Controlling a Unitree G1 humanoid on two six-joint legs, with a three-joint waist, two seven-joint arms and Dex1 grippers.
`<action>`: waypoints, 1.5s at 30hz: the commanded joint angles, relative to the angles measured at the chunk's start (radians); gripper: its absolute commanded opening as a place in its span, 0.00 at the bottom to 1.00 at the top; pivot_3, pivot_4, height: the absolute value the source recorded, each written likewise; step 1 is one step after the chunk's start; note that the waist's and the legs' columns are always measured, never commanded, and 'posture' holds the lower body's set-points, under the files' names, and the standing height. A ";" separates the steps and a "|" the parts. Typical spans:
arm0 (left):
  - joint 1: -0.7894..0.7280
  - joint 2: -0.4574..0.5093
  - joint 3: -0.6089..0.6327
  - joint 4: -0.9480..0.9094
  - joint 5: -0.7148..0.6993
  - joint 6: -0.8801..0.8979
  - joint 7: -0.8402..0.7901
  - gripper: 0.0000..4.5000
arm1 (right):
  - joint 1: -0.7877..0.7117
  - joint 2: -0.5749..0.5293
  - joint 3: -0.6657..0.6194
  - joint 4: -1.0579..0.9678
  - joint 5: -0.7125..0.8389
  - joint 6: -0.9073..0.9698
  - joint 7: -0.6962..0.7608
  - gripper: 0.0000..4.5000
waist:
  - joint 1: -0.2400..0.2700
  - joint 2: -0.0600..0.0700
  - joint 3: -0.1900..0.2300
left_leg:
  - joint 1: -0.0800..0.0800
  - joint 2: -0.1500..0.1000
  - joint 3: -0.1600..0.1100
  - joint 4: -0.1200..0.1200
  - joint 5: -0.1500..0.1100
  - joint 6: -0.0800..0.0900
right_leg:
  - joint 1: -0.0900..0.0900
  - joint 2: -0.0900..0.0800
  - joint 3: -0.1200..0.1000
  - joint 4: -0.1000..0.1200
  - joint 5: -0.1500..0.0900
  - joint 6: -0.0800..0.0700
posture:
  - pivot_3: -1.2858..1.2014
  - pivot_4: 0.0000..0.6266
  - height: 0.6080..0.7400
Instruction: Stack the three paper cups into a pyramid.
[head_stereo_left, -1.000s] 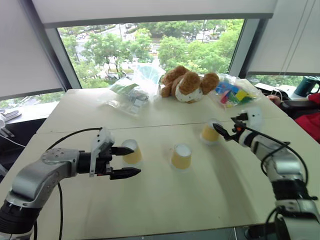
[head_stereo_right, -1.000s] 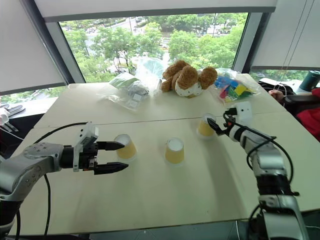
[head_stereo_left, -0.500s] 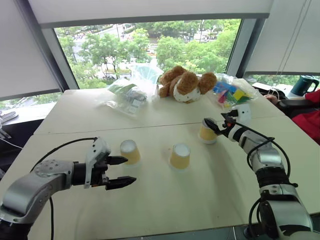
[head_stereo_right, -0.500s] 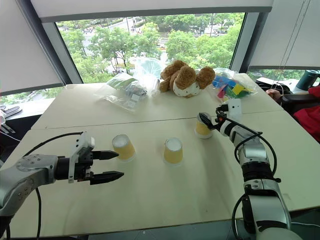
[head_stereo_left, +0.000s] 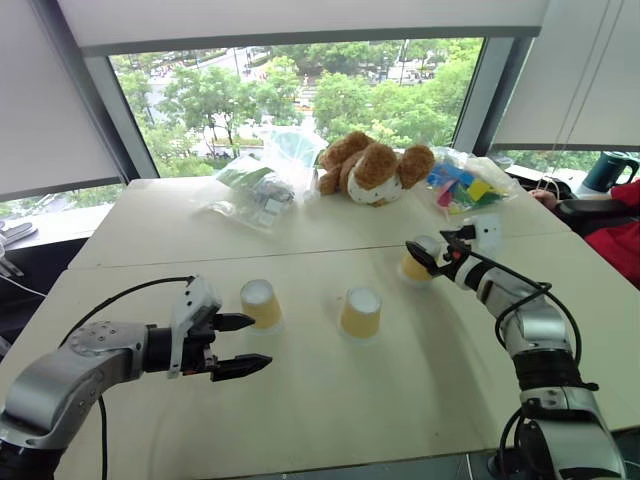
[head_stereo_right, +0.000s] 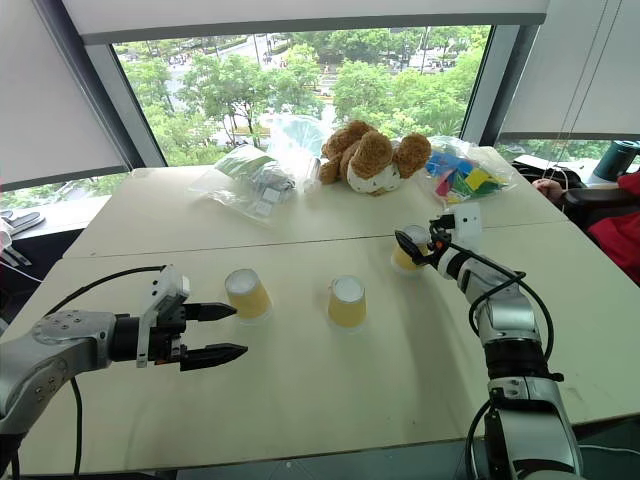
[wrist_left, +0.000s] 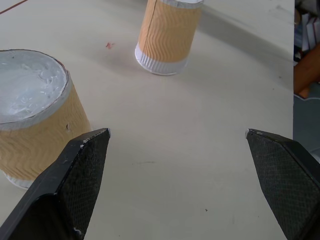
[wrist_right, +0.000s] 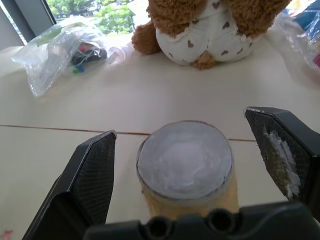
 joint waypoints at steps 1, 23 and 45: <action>-0.015 0.012 0.012 -0.021 -0.007 -0.004 -0.004 1.00 | -0.005 0.008 -0.012 -0.035 0.005 -0.004 -0.010 0.99 | -0.001 0.000 0.000 | 0.000 0.000 0.000 0.000 0.000 0.000 | 0.000 0.000 0.000 0.000 0.000 0.000 | 0.52 0.24 1.00; -0.038 0.016 0.018 -0.001 -0.012 -0.005 -0.011 1.00 | 0.182 -0.093 -0.036 -0.498 0.112 0.223 0.051 0.45 | 0.007 0.000 0.000 | -0.001 -0.001 -0.001 0.000 0.000 0.000 | -0.001 0.000 0.000 0.000 0.000 0.000 | 0.52 0.24 1.00; -0.107 -0.004 -0.049 0.066 0.028 -0.039 -0.054 1.00 | 0.501 -0.050 -0.001 -0.916 0.186 0.447 -0.087 0.45 | 0.027 0.000 0.000 | 0.000 -0.002 0.000 0.001 0.000 0.000 | 0.000 -0.002 0.000 0.000 0.000 0.000 | 0.52 0.24 1.00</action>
